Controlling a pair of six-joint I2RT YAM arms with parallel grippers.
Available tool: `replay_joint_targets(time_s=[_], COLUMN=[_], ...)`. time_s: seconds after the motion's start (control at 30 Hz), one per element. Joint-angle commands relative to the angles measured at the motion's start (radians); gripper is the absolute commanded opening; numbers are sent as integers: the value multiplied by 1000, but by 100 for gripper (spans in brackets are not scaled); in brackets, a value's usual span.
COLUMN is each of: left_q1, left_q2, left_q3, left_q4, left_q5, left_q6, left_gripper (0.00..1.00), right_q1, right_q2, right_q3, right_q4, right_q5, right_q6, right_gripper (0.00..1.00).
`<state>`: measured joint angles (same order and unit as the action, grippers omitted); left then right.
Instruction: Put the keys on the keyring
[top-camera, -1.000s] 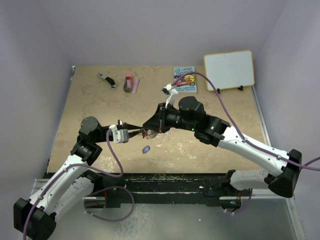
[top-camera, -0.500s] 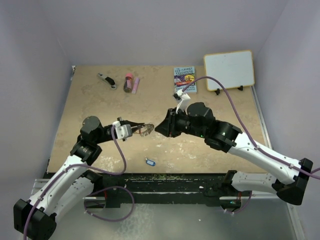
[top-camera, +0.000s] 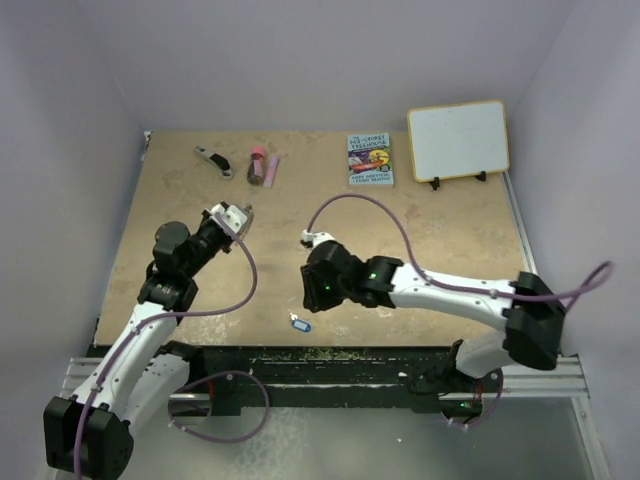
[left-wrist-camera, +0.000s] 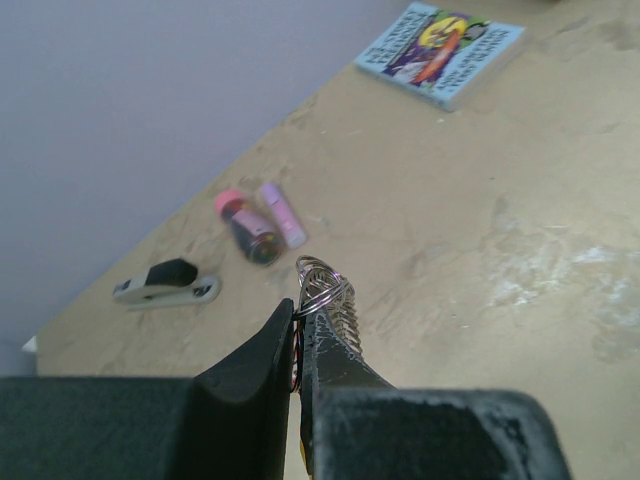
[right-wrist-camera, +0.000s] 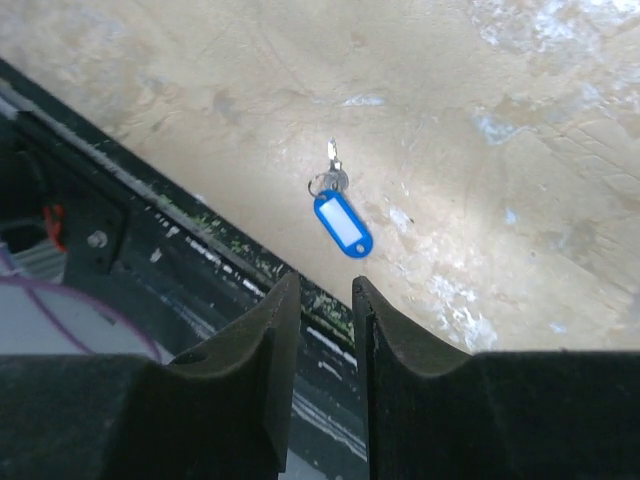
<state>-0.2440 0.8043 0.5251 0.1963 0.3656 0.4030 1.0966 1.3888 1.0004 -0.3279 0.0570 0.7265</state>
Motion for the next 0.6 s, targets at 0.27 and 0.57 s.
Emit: replay_joint_targets(time_s=[0.27, 0.57], left_q1=[51, 51], left_q2=[-69, -106], left_q3=[-17, -41], left_q4=[-3, -6], left_q5=[-173, -153], left_q6=[-39, -57], left_gripper=[4, 4], right_q1=[146, 152], right_q2=[379, 501], right_q3=[334, 416], right_q4=[-245, -324], right_q5=[216, 239], right_q6=[141, 199], right_gripper=[32, 29])
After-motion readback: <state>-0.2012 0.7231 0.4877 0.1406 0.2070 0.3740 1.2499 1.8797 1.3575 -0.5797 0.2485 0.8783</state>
